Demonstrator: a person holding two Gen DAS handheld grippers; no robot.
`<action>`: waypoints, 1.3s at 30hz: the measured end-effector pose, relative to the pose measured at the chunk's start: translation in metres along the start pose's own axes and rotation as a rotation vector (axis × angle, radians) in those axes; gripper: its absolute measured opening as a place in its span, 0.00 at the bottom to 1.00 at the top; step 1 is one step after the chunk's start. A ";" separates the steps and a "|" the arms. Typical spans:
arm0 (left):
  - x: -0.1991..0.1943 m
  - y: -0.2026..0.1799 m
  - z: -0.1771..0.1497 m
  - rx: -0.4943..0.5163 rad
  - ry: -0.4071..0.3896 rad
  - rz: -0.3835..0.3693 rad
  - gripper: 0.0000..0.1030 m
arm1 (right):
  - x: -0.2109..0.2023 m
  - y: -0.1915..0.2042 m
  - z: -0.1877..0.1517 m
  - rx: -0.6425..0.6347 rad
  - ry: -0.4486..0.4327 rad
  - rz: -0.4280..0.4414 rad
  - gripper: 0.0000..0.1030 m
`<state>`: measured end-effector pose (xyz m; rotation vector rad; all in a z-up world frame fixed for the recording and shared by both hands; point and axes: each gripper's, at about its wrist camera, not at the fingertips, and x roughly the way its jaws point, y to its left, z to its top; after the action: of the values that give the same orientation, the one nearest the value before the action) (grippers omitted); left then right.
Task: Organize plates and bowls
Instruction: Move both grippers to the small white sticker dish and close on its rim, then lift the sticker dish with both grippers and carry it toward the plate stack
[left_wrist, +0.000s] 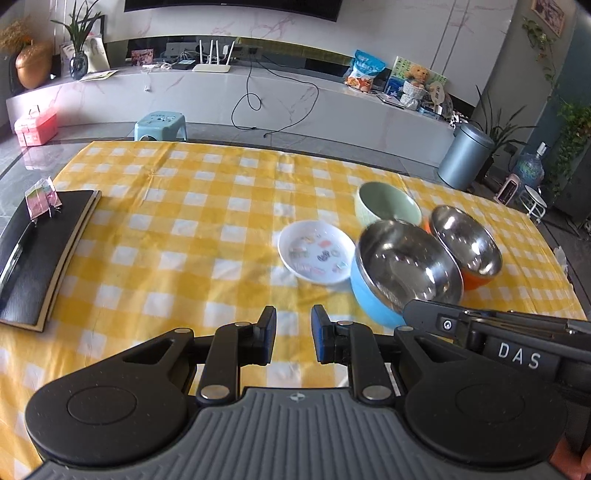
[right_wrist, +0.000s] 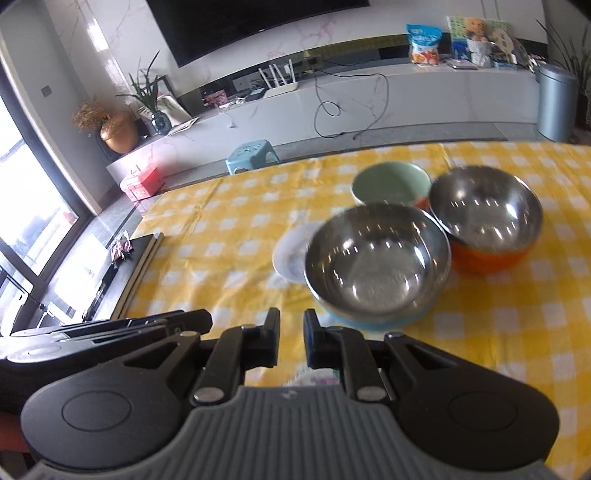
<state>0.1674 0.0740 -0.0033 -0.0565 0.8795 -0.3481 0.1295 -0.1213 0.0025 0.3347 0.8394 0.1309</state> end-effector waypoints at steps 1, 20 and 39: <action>0.002 0.003 0.005 -0.007 0.001 -0.002 0.22 | 0.004 0.001 0.010 -0.010 0.011 0.005 0.12; 0.127 0.022 0.060 -0.123 0.183 -0.025 0.22 | 0.137 -0.002 0.129 -0.224 0.293 -0.070 0.12; 0.144 0.031 0.058 -0.149 0.192 0.017 0.02 | 0.182 -0.002 0.126 -0.283 0.394 -0.107 0.12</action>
<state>0.3043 0.0518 -0.0798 -0.1551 1.0947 -0.2746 0.3447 -0.1085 -0.0492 -0.0066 1.2099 0.2173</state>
